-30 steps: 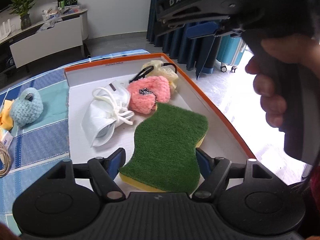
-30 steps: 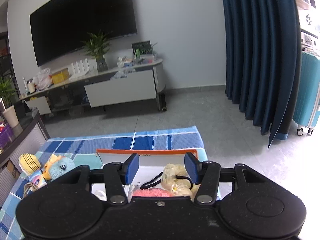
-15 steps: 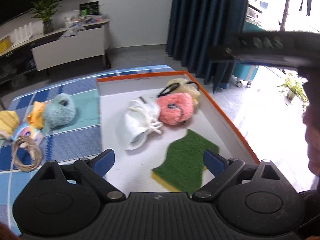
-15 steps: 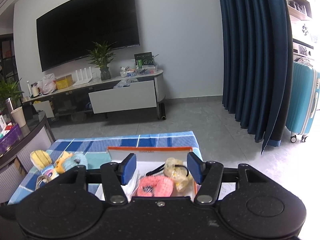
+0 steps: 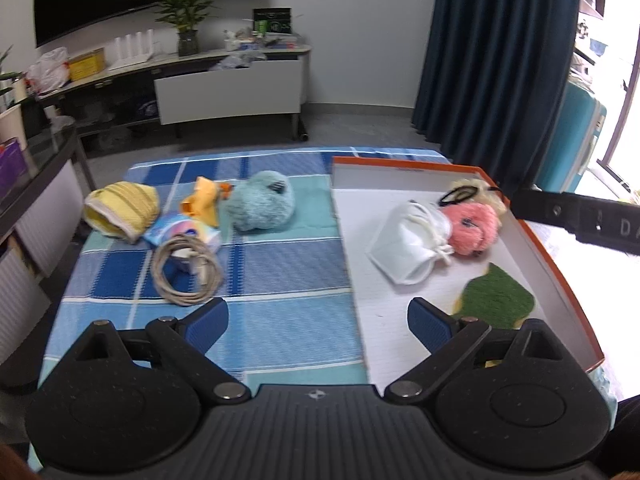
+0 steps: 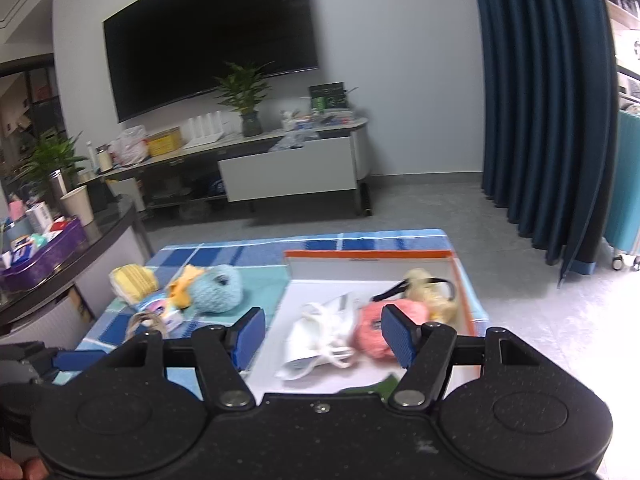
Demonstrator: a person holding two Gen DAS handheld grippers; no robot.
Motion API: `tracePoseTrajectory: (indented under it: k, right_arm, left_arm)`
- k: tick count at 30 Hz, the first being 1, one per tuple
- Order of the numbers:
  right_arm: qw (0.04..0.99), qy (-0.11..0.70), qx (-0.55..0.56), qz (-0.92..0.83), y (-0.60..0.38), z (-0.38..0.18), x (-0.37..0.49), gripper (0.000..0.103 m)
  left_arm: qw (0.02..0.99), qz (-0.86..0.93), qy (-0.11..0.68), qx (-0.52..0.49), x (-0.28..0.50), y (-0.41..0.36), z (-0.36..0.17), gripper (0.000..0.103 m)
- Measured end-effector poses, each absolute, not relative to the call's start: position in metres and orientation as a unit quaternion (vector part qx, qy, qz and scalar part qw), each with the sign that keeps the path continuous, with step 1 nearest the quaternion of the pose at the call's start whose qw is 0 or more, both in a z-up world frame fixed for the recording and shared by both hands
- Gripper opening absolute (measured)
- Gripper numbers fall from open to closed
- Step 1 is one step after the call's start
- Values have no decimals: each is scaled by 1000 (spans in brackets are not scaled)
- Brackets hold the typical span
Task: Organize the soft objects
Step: 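Withdraw both grippers from the box back over the table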
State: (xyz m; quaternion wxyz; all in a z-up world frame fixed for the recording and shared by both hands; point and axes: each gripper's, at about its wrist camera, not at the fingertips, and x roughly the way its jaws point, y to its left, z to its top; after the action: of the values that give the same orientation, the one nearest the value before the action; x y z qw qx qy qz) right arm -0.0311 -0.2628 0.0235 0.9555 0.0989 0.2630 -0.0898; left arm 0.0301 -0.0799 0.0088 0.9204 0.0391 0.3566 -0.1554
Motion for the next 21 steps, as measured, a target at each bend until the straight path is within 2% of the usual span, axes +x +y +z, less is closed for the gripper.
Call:
tracePoseTrajectory:
  k: [21]
  right_arm:
    - [952,295,74,-23,-187,5,8,78]
  left_arm:
    - [925,-83,370,-8,38,1,-3,99]
